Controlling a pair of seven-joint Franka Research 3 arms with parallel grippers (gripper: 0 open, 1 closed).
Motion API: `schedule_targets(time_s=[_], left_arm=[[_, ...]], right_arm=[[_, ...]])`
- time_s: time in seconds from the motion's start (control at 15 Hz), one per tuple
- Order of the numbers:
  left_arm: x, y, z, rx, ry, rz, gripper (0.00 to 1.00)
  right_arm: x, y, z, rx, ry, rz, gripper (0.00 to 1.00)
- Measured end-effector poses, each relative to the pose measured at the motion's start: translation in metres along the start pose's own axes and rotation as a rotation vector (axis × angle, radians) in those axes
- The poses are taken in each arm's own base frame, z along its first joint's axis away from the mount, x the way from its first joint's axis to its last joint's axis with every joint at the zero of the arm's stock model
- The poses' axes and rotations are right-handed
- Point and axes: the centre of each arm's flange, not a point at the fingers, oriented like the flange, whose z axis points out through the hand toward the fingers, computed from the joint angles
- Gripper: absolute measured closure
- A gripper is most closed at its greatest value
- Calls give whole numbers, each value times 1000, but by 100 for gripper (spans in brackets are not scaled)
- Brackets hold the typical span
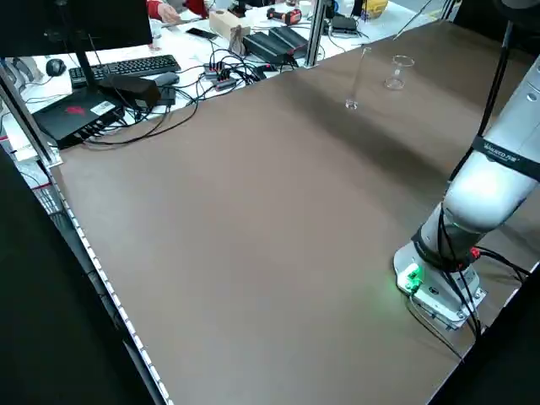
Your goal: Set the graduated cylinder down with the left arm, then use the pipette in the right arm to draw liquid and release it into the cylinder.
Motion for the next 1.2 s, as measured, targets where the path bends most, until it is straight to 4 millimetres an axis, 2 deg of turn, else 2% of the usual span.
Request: schedule_targets(time_s=[0.27,0.47,0.93,1.2], left_arm=[[0,-3,1,-1,-1,-6,0],[1,-16,1,-6,-3,-30,0],[2,-71,6,-26,-11,-122,0],[2,-67,5,-25,-11,-112,0]], right_arm=[[4,-18,13,4,43,-25,70],[4,-30,23,1,55,-39,70],[10,-41,35,-10,109,-53,71],[14,-39,53,-20,109,-51,71]])
